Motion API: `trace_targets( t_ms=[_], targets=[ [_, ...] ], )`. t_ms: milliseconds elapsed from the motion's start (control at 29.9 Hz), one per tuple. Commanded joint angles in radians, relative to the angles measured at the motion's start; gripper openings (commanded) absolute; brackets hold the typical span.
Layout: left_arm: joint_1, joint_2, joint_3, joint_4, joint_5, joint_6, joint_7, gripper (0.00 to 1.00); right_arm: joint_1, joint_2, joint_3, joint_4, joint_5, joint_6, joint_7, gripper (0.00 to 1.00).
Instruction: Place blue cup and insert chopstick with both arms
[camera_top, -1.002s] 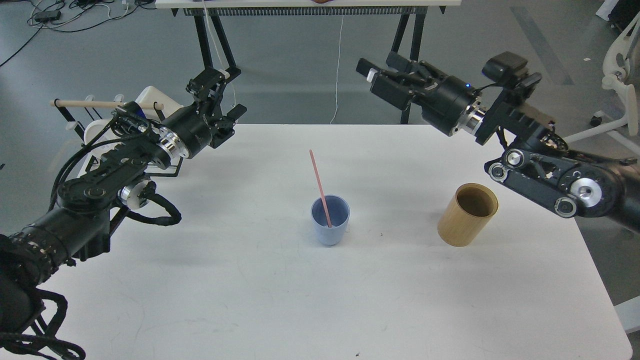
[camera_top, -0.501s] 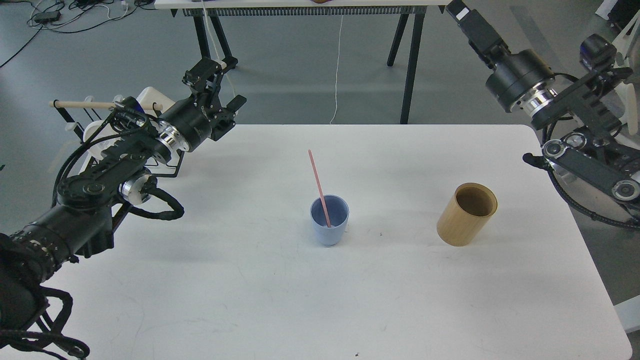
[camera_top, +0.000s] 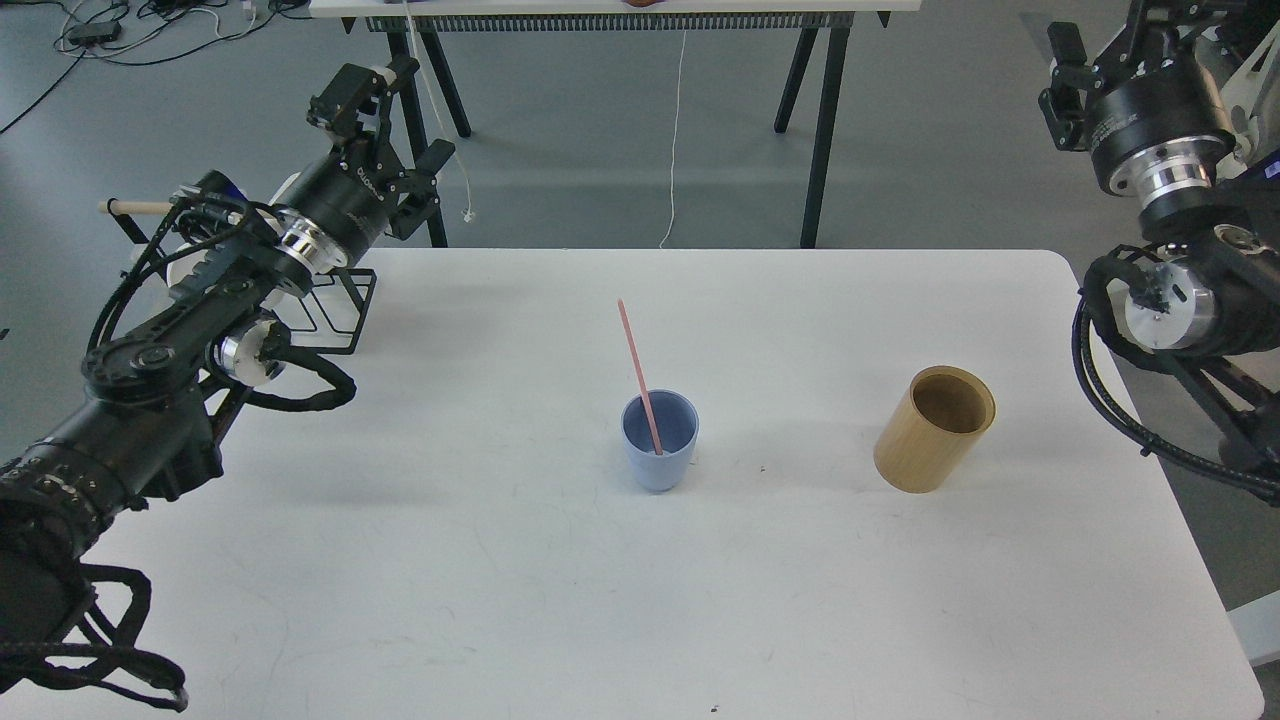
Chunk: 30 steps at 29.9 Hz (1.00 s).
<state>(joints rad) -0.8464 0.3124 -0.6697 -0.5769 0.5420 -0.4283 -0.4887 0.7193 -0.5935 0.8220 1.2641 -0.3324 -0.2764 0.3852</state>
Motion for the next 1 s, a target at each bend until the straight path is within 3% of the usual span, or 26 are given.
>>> trace_targets(
  t_ms=[0,200,334,434,701,969],
  targets=[
    [0.001,0.022,-0.013,0.0,-0.001,-0.06,0.0,0.99,-0.044,0.011,0.006,0.037,0.001,0.124,0.0,0.99],
    [0.004,0.034,-0.001,0.0,-0.001,-0.06,0.0,0.99,-0.089,-0.009,0.011,-0.003,0.003,0.538,0.001,0.99],
    [0.007,0.034,0.004,0.0,0.003,-0.06,0.0,0.99,-0.13,-0.031,0.011,-0.054,0.001,0.765,0.041,0.99],
    [0.026,0.034,0.019,0.002,0.012,-0.06,0.0,0.99,-0.132,-0.037,0.012,-0.119,0.001,0.765,0.063,0.99],
    [0.03,0.077,0.122,0.002,0.012,-0.06,0.0,1.0,-0.132,-0.035,0.022,-0.129,0.003,0.765,0.063,0.99],
    [0.017,0.102,0.099,0.0,0.003,-0.06,0.0,1.0,-0.132,-0.037,0.017,-0.123,0.004,0.765,0.063,0.99]
  ],
)
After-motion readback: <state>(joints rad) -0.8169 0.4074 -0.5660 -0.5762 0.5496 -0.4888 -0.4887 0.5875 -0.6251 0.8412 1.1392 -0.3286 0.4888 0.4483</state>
